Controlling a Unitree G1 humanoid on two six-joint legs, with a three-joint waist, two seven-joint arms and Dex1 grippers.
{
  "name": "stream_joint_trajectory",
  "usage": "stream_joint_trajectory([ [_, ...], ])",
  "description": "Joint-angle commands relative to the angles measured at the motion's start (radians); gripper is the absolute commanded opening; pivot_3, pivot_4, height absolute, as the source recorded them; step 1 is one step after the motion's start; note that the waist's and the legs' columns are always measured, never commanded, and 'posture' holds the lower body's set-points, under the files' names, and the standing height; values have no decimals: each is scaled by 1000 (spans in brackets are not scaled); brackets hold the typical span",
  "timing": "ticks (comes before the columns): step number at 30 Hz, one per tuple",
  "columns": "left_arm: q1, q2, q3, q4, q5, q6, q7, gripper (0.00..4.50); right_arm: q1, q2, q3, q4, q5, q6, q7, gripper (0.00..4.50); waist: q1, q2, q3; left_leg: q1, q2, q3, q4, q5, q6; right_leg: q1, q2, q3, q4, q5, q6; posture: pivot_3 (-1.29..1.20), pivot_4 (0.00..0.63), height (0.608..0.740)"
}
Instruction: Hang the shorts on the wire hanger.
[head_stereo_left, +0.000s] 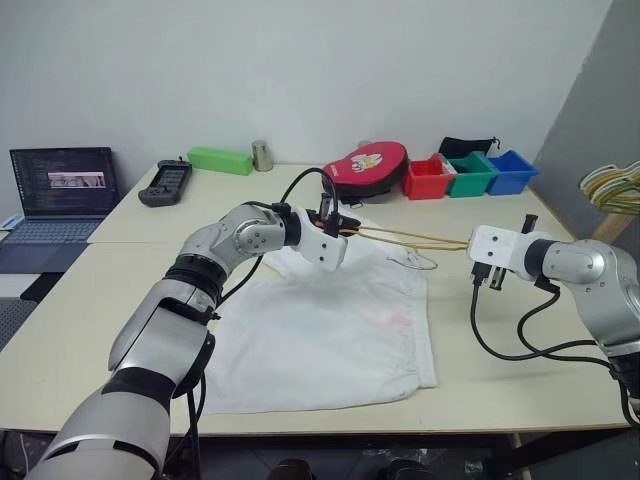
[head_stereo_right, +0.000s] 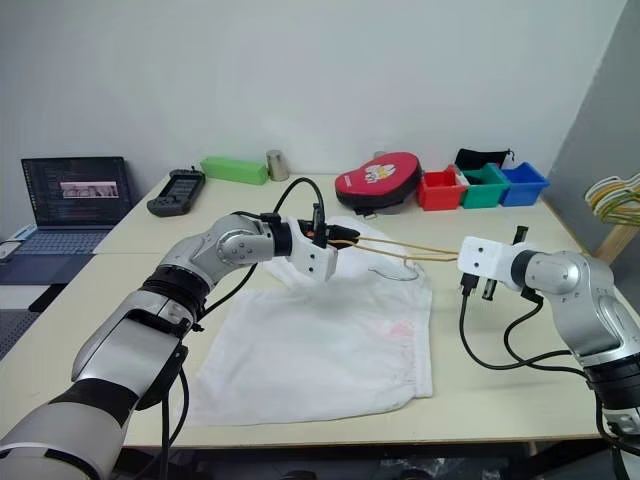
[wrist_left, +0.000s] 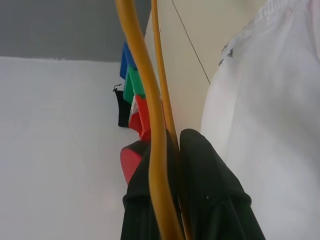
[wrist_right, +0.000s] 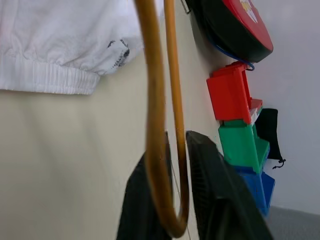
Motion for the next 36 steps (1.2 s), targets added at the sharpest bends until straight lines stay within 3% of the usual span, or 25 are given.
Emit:
stream_joint_trajectory([
  [1,-13,1,6,-36,-16,-2,16,1,-27,-16,-25,-14,-16,-22,-16,11,1,0,0,0,0,0,0,0,0,0,0,0,0,0,0,139,0,740],
  [6,-12,-9,20,-25,-49,-1,3,1,-16,-11,-27,-32,-19,-19,-15,11,1,0,0,0,0,0,0,0,0,0,0,0,0,0,0,139,0,740],
  [7,-11,-10,23,-22,-60,-4,-1,689,-13,-11,-26,-37,-20,-22,-14,0,1,0,0,0,0,0,0,0,0,0,0,0,0,0,0,138,0,740],
  [11,-9,-12,40,-12,-110,-19,-15,1550,-2,-13,-29,-48,-19,-23,-13,0,0,0,0,0,0,0,0,0,0,0,0,0,0,0,0,137,0,740],
  [18,17,-10,103,-22,-381,-32,-240,3185,55,-28,-64,-41,9,-33,-14,0,1,0,0,0,0,0,0,0,0,0,0,0,0,0,0,140,0,740],
  [24,92,19,125,-127,-555,32,-456,4405,146,-30,-172,6,119,76,17,0,1,0,0,0,0,0,1,0,0,1,0,0,0,0,0,147,0,740],
  [27,135,19,160,-198,-644,154,-513,4471,180,-40,-229,18,182,160,50,0,0,0,0,0,0,0,1,0,0,1,0,0,0,0,0,145,0,740],
  [32,347,15,237,-504,-816,570,-490,4471,420,-134,-368,-97,488,634,327,0,3,3,-2,0,1,-2,1,-1,2,2,0,0,-1,0,0,141,0,740],
  [36,532,24,253,-807,-902,868,-441,4471,518,-204,-454,-174,692,930,435,0,-4,5,-3,1,3,-6,2,-4,7,2,0,2,1,-1,0,144,0,740],
])
